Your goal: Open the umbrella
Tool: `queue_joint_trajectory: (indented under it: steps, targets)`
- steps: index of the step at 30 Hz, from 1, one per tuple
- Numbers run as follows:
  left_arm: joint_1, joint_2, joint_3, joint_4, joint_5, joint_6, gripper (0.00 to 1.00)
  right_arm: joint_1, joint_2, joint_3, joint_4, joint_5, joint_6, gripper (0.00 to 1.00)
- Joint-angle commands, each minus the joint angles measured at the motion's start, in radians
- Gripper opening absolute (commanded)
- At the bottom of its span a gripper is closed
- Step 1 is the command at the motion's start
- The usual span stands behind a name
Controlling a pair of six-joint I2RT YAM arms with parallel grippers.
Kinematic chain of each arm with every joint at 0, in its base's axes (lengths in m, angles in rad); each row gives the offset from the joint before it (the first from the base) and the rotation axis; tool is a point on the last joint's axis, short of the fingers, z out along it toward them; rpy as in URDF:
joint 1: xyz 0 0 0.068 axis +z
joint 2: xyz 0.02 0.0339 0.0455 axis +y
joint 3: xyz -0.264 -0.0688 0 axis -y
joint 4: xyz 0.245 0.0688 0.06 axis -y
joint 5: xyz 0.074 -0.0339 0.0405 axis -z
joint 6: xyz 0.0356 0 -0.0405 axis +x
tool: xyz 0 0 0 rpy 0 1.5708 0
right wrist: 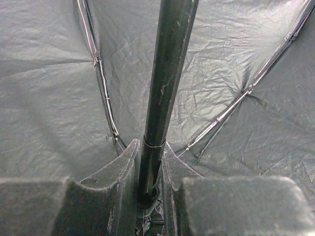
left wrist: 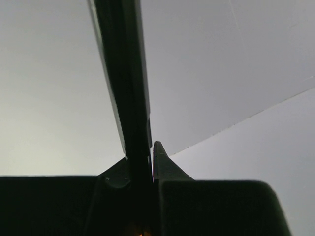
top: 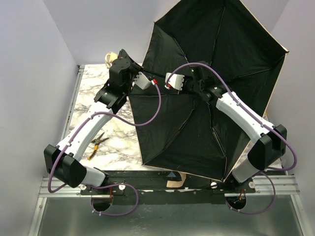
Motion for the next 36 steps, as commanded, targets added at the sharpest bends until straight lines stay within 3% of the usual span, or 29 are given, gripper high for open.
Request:
queue_joint_trajectory:
  steps: [1,11,26,36]
  targets:
    - [0.141,-0.126,0.055,0.076,-0.228,0.044,0.00,-0.182,0.035,-0.069,-0.278,0.361,-0.085,0.23]
    - [0.189,-0.132,0.071,0.050,-0.217,0.030,0.00,-0.297,0.096,-0.080,-0.234,0.396,-0.185,0.26]
    - [0.241,-0.140,0.103,0.022,-0.179,0.011,0.00,-0.379,0.154,-0.139,-0.147,0.534,-0.294,0.23]
    - [0.244,-0.149,0.095,0.011,-0.181,-0.003,0.00,-0.420,0.193,-0.108,-0.211,0.567,-0.308,0.31]
